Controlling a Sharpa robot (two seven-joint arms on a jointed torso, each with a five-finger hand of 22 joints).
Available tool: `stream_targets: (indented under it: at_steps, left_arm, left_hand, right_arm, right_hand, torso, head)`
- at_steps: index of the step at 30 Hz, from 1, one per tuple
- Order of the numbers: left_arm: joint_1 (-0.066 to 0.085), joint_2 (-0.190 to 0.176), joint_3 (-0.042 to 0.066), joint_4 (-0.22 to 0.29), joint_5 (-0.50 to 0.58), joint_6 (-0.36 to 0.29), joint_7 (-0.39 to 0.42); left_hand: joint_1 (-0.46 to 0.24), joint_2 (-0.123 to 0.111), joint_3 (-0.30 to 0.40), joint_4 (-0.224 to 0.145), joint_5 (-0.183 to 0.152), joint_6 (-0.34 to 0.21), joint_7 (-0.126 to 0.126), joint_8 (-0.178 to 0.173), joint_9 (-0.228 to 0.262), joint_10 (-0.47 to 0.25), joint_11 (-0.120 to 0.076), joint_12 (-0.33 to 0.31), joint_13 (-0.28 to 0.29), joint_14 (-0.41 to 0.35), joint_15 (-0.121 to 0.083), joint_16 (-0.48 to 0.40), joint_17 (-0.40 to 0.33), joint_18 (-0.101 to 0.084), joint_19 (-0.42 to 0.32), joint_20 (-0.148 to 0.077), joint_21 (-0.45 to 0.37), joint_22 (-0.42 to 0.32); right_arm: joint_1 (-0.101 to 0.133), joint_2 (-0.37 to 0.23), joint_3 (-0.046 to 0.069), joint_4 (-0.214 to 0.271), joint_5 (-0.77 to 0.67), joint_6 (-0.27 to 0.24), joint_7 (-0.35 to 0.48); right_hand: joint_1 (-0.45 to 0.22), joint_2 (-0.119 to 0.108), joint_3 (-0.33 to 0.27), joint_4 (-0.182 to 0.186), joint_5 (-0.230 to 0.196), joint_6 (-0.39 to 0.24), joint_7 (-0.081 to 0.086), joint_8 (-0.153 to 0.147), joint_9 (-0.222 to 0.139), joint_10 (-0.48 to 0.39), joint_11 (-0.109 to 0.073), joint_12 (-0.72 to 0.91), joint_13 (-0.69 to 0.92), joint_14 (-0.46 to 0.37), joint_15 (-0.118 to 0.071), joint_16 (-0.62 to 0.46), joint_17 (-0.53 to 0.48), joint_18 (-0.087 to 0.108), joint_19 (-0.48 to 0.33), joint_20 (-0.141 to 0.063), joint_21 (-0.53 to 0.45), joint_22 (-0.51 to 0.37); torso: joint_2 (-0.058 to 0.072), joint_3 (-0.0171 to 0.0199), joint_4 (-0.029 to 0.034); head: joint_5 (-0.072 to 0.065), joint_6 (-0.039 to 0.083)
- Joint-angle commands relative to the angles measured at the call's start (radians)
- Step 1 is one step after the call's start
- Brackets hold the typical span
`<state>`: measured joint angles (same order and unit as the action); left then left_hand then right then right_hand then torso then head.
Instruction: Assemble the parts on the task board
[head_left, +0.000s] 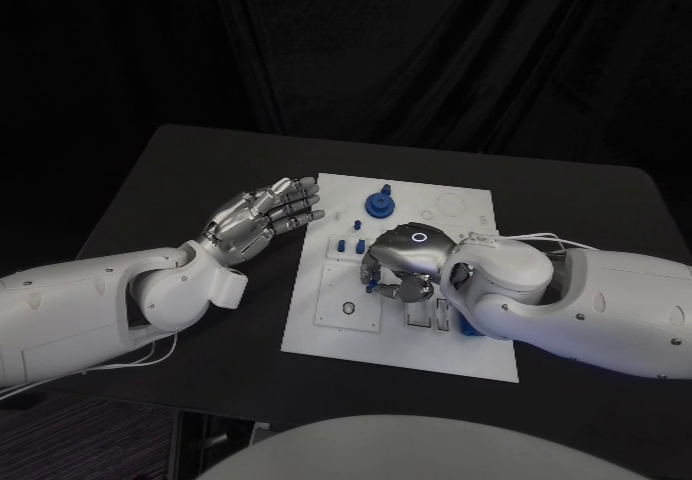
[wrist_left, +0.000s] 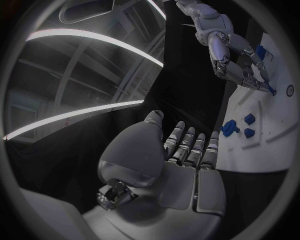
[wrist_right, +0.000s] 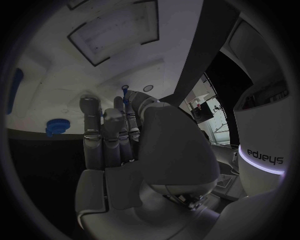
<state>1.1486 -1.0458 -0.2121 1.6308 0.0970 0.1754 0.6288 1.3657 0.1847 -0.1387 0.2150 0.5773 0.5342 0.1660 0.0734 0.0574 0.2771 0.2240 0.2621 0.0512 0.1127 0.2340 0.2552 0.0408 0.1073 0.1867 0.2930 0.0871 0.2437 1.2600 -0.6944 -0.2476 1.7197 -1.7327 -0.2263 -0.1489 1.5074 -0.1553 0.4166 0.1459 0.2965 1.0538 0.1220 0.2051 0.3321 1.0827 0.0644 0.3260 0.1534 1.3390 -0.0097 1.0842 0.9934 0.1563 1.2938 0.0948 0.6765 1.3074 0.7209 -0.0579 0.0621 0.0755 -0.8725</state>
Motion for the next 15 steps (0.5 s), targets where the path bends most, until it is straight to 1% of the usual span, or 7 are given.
stream_targets:
  at_steps: [1,5,9,15]
  left_arm:
    - [-0.002,0.001,0.001,0.0,0.001,0.018,-0.002]
    - [-0.002,0.002,0.001,0.0,0.001,0.021,-0.005]
    - [-0.002,0.002,0.001,-0.001,0.001,0.022,-0.006]
    - [-0.002,0.001,0.001,-0.001,0.001,0.022,-0.008]
  left_hand:
    - [0.007,0.002,0.001,-0.005,0.004,0.002,0.072,0.006,0.001,0.001,0.005,0.005,0.001,-0.004,0.003,0.005,0.0,0.017,-0.001,0.0,0.003,-0.001]
    - [0.007,0.002,0.001,-0.005,0.004,0.002,0.072,0.006,0.001,0.001,0.005,0.005,0.001,-0.004,0.003,0.005,0.0,0.017,-0.001,0.0,0.003,-0.001]
    - [0.007,0.002,0.001,-0.005,0.004,0.003,0.073,0.006,0.001,0.0,0.006,0.005,0.001,-0.004,0.004,0.005,0.001,0.017,-0.001,0.0,0.003,0.0]
    - [0.007,0.002,0.001,-0.005,0.004,0.004,0.073,0.006,0.001,0.0,0.006,0.005,0.001,-0.004,0.004,0.006,0.001,0.017,-0.001,0.0,0.003,0.0]
  right_arm:
    - [-0.004,0.004,0.001,-0.002,-0.008,0.006,-0.01]
    - [-0.005,0.007,0.001,-0.005,-0.008,0.013,-0.01]
    - [-0.006,0.007,0.001,-0.009,-0.008,0.022,-0.011]
    - [-0.006,0.006,0.001,-0.013,-0.008,0.036,-0.015]
  right_hand:
    - [-0.01,0.004,-0.004,-0.003,-0.003,0.009,-0.001,0.004,-0.001,0.007,0.002,-0.003,0.001,0.007,0.0,0.004,0.001,-0.008,0.007,-0.002,-0.005,0.063]
    - [-0.01,0.004,-0.004,-0.003,-0.003,0.009,-0.001,0.004,0.0,0.007,0.002,-0.003,0.002,0.007,0.0,0.004,0.001,-0.008,0.007,-0.002,-0.004,0.063]
    - [-0.009,0.004,-0.004,-0.005,-0.004,0.009,-0.001,0.004,0.0,0.008,0.001,-0.003,0.002,0.006,0.0,0.003,-0.001,-0.008,0.007,-0.002,-0.006,0.063]
    - [-0.007,0.004,-0.003,-0.008,-0.004,0.009,-0.001,0.004,0.001,0.009,0.001,-0.003,0.002,0.004,-0.001,-0.002,-0.005,-0.006,0.004,-0.002,-0.016,0.061]
  torso:
    - [0.0,-0.0002,0.0012]
    - [0.0,0.0004,0.0007]
    - [0.0,0.0009,0.001]
    - [0.0,0.0005,-0.0001]
  head:
    - [-0.002,0.0]
    - [-0.002,0.0]
    - [-0.005,0.0]
    - [-0.003,0.0]
